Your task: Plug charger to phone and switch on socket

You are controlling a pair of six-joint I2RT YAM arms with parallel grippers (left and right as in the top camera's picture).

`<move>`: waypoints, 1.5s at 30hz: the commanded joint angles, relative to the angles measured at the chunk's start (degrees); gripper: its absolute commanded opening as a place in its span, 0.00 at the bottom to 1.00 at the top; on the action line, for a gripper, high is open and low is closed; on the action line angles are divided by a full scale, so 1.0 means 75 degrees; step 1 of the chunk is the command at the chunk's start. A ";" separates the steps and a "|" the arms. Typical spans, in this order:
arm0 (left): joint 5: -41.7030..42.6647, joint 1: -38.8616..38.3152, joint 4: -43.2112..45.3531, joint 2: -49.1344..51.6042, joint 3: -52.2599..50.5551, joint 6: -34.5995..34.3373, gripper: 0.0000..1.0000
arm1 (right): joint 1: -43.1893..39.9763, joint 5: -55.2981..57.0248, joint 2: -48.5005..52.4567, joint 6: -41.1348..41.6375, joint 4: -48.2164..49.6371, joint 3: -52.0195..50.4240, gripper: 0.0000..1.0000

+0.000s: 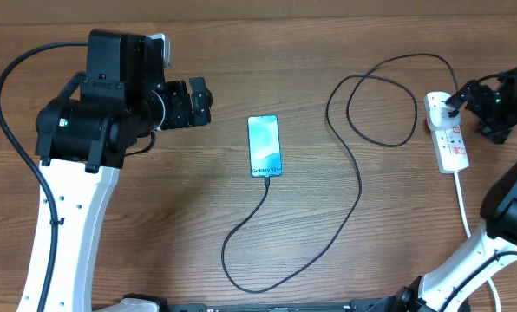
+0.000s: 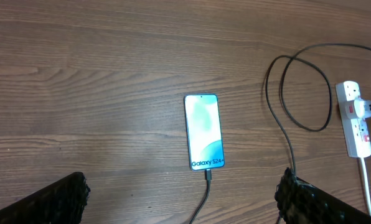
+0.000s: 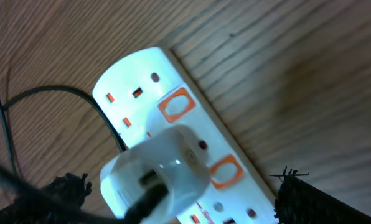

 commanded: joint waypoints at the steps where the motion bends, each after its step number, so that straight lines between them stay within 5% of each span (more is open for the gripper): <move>1: -0.0073 -0.0052 0.0015 0.0032 0.0079 0.0146 0.99 | 0.0099 -0.0382 0.0195 -0.0154 0.0076 0.0087 1.00; 45: -0.0070 -0.0052 0.0015 0.0032 0.0079 0.0146 0.99 | 0.0399 -0.1591 0.0353 -0.0903 0.0146 -0.1093 1.00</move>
